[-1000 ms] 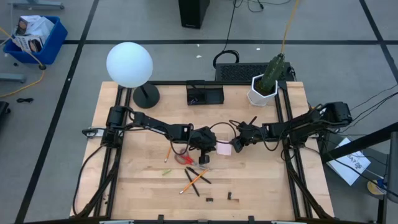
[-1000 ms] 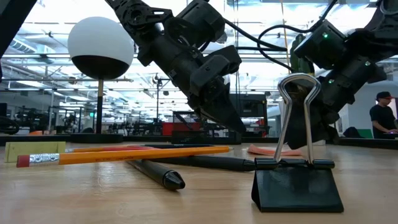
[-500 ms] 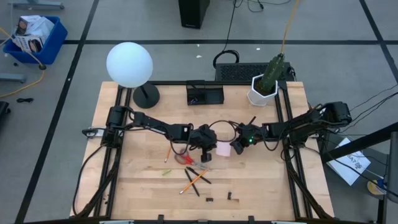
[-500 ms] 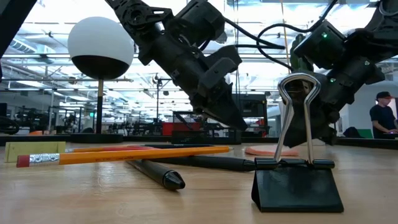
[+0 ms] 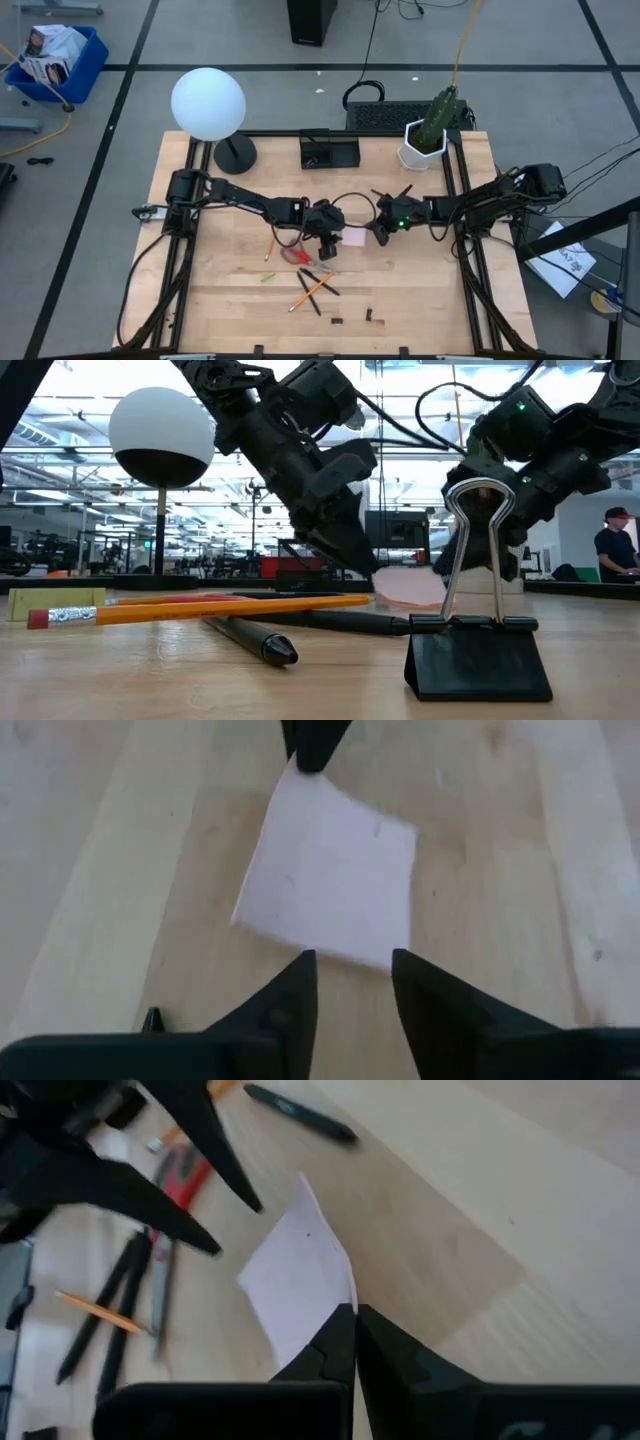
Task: Pick and place office supplies into organizer
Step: Put the sticky note into the desk organizer, then put the binder clip into the desk organizer
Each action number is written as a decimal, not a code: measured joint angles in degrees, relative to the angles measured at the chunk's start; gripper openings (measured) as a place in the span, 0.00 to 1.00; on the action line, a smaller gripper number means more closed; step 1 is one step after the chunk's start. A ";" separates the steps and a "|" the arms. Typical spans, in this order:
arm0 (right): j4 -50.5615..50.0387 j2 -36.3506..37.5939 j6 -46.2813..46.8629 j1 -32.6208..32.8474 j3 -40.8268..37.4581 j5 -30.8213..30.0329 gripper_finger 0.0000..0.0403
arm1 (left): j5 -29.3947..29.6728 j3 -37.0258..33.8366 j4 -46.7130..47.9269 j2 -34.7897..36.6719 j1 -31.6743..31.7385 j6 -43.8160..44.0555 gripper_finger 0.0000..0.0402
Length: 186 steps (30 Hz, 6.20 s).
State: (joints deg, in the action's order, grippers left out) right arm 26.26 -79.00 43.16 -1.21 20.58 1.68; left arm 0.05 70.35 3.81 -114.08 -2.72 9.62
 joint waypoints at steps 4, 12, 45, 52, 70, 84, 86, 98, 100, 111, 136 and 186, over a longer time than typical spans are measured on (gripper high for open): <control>1.38 0.00 -1.10 -0.58 0.00 -0.18 0.00 | 0.03 -0.01 1.75 0.80 -0.64 0.18 0.45; 2.33 0.00 -5.60 -5.05 0.55 -0.56 0.00 | 2.05 -0.22 8.10 4.69 -2.39 -1.39 0.57; -26.21 -0.40 -39.70 -25.85 30.36 -12.22 0.00 | 10.57 -0.46 9.71 9.37 -6.98 -4.95 0.56; -26.98 -0.44 -41.42 -30.04 30.25 -8.89 0.00 | 10.57 -0.46 9.53 9.37 -6.95 -4.93 0.56; -24.44 -13.10 -42.78 -34.35 37.85 -2.46 0.00 | 10.54 -0.46 9.40 9.37 -6.98 -5.00 0.57; -27.39 -20.41 -42.62 -35.63 40.68 -1.36 0.04 | 10.51 -0.42 9.64 9.37 -7.92 -5.45 0.57; -27.43 -20.50 -42.69 -35.63 40.68 -1.49 0.09 | 10.51 -0.42 9.64 9.37 -7.94 -5.44 0.57; -27.90 -18.13 -45.59 -34.34 40.68 -1.43 0.38 | 10.51 -0.42 9.64 9.35 -7.94 -5.07 0.57; -30.62 -16.90 -46.57 -33.16 40.68 -0.11 0.40 | 10.51 -0.42 9.64 9.35 -7.94 -5.09 0.57; -52.01 -6.78 -46.38 -18.43 38.48 0.15 0.36 | 10.54 -0.42 9.23 9.35 -7.94 -5.07 0.57; -8.26 17.42 -36.54 17.46 1.68 18.16 0.33 | 9.99 -0.40 -6.40 9.28 -7.86 -7.05 0.57; 30.76 -16.63 -45.77 31.69 1.13 10.38 0.31 | 11.69 -0.40 -24.24 19.10 -12.16 -2.04 0.57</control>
State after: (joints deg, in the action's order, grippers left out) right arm 57.01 -95.63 -2.61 30.48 21.71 12.05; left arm 11.74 69.95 -20.43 -94.98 -14.87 7.58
